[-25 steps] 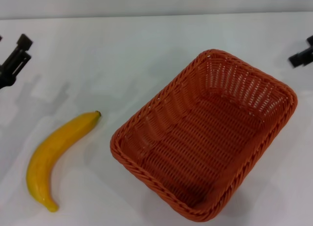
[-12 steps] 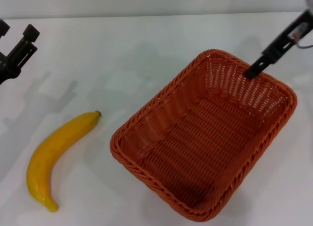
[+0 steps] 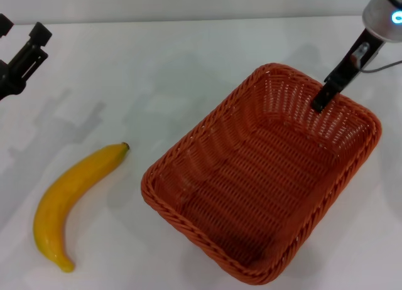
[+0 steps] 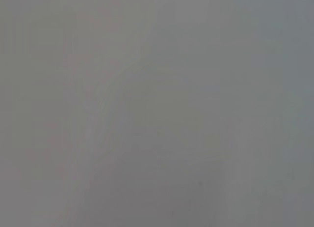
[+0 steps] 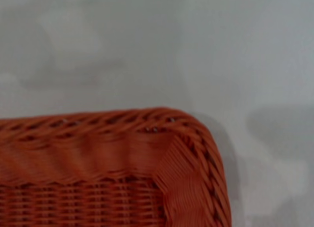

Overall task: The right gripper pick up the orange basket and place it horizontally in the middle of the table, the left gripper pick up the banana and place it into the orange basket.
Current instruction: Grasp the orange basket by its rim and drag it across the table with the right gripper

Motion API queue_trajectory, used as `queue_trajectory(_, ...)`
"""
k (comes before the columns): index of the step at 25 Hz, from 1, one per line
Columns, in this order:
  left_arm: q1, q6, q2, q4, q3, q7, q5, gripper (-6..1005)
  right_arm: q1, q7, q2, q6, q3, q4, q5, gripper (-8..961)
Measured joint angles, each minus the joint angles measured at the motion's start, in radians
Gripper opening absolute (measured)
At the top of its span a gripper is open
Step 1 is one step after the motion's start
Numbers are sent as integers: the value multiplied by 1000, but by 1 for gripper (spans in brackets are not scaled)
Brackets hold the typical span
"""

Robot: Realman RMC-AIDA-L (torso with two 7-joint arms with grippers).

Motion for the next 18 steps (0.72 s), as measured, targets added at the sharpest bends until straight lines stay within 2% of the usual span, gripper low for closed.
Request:
queue_trajectory(6,-4,8,0,-31,1,-31,34,891,15,-5,3,-46,-3,91,0,840)
queue_trajectory(18,-11,20,1,-32,1,-30,43,891,26,-17,6,-48,-10,125,29,838)
